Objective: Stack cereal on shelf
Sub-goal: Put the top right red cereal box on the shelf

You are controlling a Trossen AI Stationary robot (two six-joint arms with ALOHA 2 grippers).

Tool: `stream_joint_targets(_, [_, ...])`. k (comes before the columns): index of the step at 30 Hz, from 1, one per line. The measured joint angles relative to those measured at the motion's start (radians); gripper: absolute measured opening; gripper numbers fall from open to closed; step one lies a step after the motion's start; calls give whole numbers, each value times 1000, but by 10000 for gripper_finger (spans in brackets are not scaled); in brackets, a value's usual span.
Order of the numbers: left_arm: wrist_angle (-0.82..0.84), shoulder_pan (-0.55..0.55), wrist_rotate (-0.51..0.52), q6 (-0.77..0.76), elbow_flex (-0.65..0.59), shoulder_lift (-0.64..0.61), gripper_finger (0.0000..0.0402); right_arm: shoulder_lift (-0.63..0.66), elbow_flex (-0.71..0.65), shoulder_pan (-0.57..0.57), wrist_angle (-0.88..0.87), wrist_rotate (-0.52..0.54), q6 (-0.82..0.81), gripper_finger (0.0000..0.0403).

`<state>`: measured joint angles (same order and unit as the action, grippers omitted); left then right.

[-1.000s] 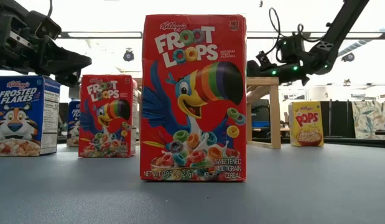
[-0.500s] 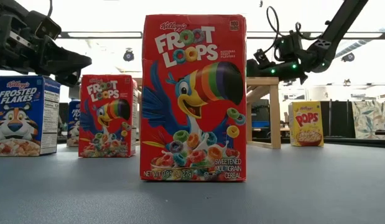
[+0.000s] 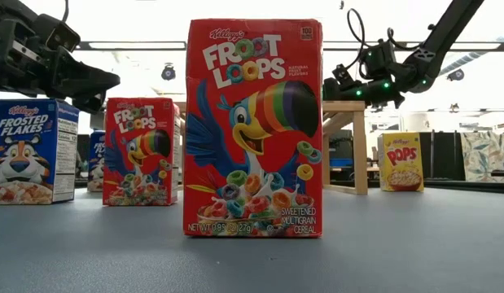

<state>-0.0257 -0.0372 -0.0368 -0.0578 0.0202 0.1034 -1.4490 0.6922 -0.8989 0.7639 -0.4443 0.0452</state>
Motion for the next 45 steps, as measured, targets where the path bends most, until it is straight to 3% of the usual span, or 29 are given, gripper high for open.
stream_joint_targets(5, [0, 0, 0, 0, 0, 0, 0, 0, 0, 0, 0, 1, 0, 313])
stream_joint_targets(12, [0, 0, 0, 0, 0, 0, 0, 0, 0, 0, 0, 0, 1, 237])
stream_joint_targets(17, [0, 0, 0, 0, 0, 0, 0, 0, 0, -1, 0, -38, 24, 207])
stream_joint_targets(27, [0, 0, 0, 0, 0, 0, 0, 0, 0, -51, -5, -200, 111, 203])
stream_joint_targets(35, [0, 0, 0, 0, 0, 0, 0, -6, 33, -162, -4, -489, 85, 203])
stream_joint_targets(45, [0, 0, 0, 0, 0, 0, 0, -52, 70, -183, -5, -554, 98, 203])
